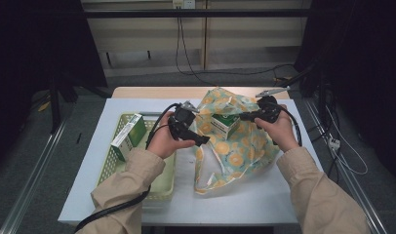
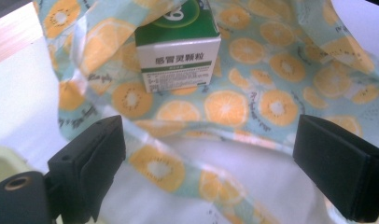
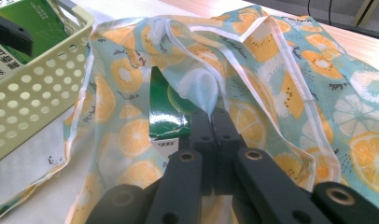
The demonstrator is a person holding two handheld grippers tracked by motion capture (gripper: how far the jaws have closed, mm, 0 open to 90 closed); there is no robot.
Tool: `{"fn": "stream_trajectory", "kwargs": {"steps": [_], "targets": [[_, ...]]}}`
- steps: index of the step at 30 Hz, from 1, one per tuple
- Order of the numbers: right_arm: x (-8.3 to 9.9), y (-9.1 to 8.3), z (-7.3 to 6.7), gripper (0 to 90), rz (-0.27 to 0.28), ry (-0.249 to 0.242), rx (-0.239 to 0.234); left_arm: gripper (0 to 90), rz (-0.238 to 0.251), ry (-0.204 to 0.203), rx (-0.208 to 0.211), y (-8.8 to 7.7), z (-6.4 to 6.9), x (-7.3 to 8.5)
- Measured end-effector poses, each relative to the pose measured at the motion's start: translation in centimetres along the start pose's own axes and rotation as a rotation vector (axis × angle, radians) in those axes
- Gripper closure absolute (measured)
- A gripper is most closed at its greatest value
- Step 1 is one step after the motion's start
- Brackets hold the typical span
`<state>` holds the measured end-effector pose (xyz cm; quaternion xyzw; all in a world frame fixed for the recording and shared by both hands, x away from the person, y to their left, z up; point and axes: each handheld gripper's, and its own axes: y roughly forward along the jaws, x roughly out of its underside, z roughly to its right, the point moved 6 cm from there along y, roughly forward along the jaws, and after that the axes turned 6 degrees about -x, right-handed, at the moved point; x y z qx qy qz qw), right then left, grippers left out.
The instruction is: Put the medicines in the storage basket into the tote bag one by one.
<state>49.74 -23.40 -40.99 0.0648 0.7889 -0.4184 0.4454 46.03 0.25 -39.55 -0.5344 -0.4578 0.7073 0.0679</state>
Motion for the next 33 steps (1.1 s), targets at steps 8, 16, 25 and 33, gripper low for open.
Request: {"fn": "stream_trajectory", "kwargs": {"steps": [8, 16, 25, 33], "targets": [[0.4, 0.1, 0.0, 90.0, -0.006, 0.001, -0.001, 8.8, -0.021, -0.019, -0.021, -2.0, -1.9, 2.2], [0.4, -0.1, 0.0, 90.0, -0.010, -0.001, 0.004, 8.3, -0.018, -0.058, -0.059, -3.9, -4.0, 4.0], [0.5, -0.4, 0.2, 90.0, -0.006, 0.003, 0.008, 6.8, -0.027, -0.073, -0.079, -5.5, -5.5, 5.5], [0.5, -0.3, 0.1, 90.0, -0.009, -0.001, 0.008, 6.4, -0.025, -0.084, -0.101, -7.0, -6.6, 6.2]]}}
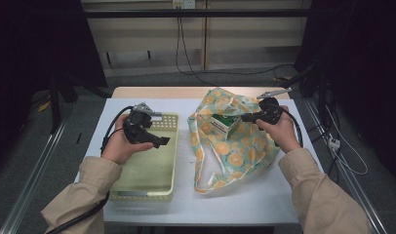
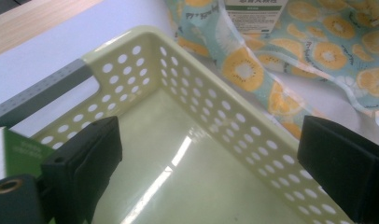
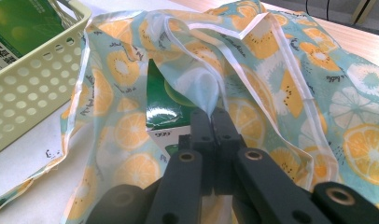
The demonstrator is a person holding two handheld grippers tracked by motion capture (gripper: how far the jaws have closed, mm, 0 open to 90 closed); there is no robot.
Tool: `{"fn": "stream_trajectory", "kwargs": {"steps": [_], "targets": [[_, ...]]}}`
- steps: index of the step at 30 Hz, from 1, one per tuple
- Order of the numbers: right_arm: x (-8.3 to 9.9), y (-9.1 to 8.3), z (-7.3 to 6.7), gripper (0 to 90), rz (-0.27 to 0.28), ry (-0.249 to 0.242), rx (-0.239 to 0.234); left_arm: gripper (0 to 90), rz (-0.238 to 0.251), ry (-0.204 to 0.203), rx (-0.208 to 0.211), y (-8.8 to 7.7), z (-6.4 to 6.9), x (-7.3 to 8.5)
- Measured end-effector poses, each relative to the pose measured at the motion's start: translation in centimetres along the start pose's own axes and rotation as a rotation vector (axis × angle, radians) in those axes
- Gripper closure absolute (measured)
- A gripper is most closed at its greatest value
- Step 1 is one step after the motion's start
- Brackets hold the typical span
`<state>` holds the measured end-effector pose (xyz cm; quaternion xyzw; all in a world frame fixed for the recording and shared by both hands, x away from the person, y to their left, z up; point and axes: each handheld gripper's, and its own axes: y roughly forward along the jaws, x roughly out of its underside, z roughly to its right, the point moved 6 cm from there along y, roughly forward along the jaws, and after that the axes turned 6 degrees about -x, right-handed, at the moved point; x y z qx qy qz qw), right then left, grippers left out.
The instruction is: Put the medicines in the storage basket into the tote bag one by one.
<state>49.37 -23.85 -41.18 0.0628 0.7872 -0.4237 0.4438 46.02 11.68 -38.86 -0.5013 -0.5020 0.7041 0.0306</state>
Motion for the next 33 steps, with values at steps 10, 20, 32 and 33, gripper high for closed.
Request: {"fn": "stream_trajectory", "kwargs": {"steps": [10, 20, 32, 33], "targets": [[0.0, 0.0, 0.0, 90.0, 0.000, 0.001, -0.002, 6.7, -0.005, -0.004, -0.042, -1.5, -2.5, 0.9], [0.1, 0.1, 0.1, 90.0, 0.002, 0.005, -0.007, 8.1, -0.020, -0.031, -0.128, -2.3, -5.4, 2.9], [0.0, 0.0, 0.0, 90.0, 0.002, 0.000, -0.007, 11.1, -0.061, -0.105, -0.188, -1.5, -8.0, 5.6], [0.0, 0.0, 0.1, 90.0, 0.003, 0.000, -0.006, 13.4, -0.065, -0.107, -0.193, -1.5, -8.1, 5.7]]}}
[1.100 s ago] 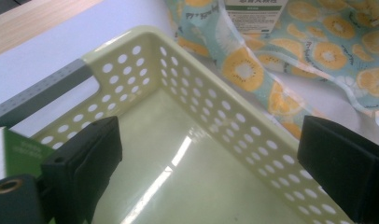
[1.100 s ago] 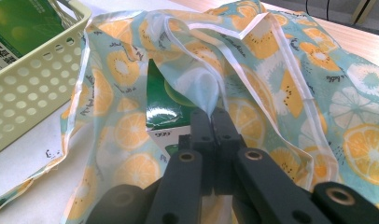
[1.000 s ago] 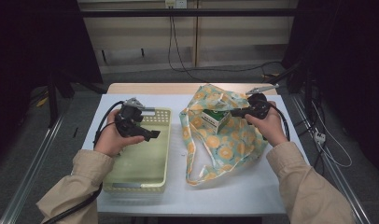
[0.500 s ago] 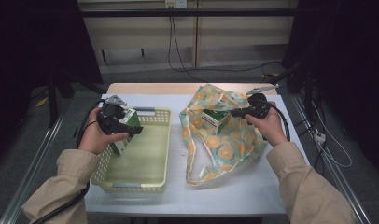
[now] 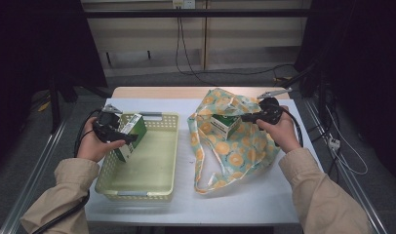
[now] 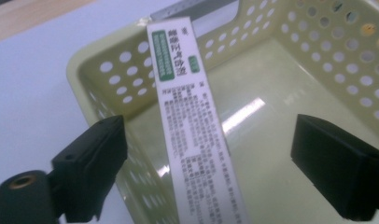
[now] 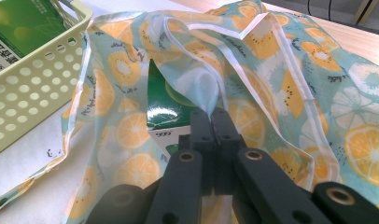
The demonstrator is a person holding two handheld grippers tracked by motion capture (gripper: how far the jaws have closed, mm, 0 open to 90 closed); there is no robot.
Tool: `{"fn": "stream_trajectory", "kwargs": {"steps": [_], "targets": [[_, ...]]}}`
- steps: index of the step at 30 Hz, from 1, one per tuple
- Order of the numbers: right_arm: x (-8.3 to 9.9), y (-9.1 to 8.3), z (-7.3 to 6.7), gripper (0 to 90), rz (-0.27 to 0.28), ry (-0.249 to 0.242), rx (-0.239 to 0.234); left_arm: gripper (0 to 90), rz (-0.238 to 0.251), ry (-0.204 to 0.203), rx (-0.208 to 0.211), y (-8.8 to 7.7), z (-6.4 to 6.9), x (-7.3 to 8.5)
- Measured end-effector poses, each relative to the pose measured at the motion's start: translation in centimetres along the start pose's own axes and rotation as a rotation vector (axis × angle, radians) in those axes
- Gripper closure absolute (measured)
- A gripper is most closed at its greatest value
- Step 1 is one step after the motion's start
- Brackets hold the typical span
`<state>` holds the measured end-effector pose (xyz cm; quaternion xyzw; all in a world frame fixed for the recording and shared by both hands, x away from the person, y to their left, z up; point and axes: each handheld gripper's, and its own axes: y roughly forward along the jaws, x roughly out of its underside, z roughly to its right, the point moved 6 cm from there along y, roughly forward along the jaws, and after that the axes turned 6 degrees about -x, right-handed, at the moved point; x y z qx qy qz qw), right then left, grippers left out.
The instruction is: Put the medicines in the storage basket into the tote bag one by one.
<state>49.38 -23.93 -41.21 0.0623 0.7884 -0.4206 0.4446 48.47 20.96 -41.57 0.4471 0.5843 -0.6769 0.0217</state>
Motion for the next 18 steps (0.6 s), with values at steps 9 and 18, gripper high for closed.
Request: {"fn": "stream_trajectory", "kwargs": {"steps": [9, 18], "targets": [[0.0, 0.3, -0.2, 90.0, -0.002, -0.004, -0.003, 43.6, -0.103, 0.062, 0.002, 1.2, 0.9, 1.0], [0.1, 0.0, 0.0, 90.0, 0.002, -0.007, -0.001, 63.4, -0.113, 0.025, 0.056, 1.4, 2.3, 0.6]]}}
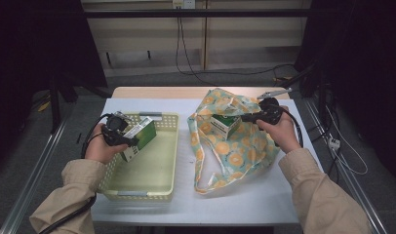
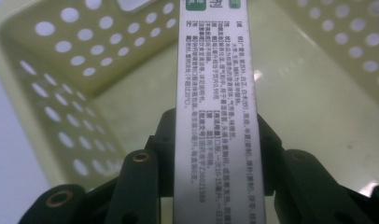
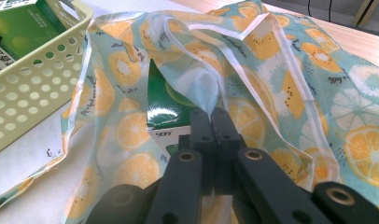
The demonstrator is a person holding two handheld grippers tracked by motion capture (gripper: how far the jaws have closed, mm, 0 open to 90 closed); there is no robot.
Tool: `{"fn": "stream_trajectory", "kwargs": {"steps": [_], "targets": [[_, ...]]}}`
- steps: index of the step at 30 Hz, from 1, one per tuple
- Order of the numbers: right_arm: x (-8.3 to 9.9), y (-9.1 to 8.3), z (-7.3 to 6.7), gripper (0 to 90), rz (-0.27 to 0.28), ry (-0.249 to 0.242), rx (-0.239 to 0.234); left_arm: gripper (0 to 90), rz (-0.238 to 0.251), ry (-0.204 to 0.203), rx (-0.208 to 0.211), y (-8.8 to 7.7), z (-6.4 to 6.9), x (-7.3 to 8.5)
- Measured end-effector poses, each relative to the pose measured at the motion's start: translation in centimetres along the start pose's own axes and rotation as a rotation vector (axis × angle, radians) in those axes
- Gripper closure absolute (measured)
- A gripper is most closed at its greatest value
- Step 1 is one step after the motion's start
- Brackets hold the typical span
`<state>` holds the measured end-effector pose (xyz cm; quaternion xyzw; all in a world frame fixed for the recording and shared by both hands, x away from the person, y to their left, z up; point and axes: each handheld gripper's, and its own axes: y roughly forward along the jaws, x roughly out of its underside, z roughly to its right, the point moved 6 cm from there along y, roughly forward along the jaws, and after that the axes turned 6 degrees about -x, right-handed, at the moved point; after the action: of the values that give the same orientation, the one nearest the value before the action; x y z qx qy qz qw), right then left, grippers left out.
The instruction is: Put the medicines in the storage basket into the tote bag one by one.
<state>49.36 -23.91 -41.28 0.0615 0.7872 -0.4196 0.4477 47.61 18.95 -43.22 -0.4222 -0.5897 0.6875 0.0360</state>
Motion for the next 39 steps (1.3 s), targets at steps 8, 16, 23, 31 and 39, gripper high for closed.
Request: {"fn": "stream_trajectory", "kwargs": {"steps": [8, 16, 23, 31, 39], "targets": [[-0.1, -0.2, 0.2, 90.0, 0.002, 0.000, 0.003, 63.6, 0.082, -0.009, 0.029, -2.6, 1.5, -3.0], [-0.3, -0.3, 0.1, 90.0, 0.016, 0.006, 0.001, 63.7, 0.157, 0.040, 0.082, -5.7, 4.5, -7.3], [-0.5, -0.7, 0.2, 90.0, 0.024, 0.006, 0.003, 63.7, 0.207, 0.098, 0.166, -6.0, 8.7, -10.6], [-0.9, -1.2, 0.0, 90.0, 0.033, 0.002, -0.001, 63.7, 0.204, 0.205, 0.254, -4.5, 14.5, -12.4], [-1.3, -1.9, -0.2, 90.0, 0.042, -0.002, 0.003, 63.7, 0.156, 0.247, 0.301, -0.9, 18.3, -13.0]]}}
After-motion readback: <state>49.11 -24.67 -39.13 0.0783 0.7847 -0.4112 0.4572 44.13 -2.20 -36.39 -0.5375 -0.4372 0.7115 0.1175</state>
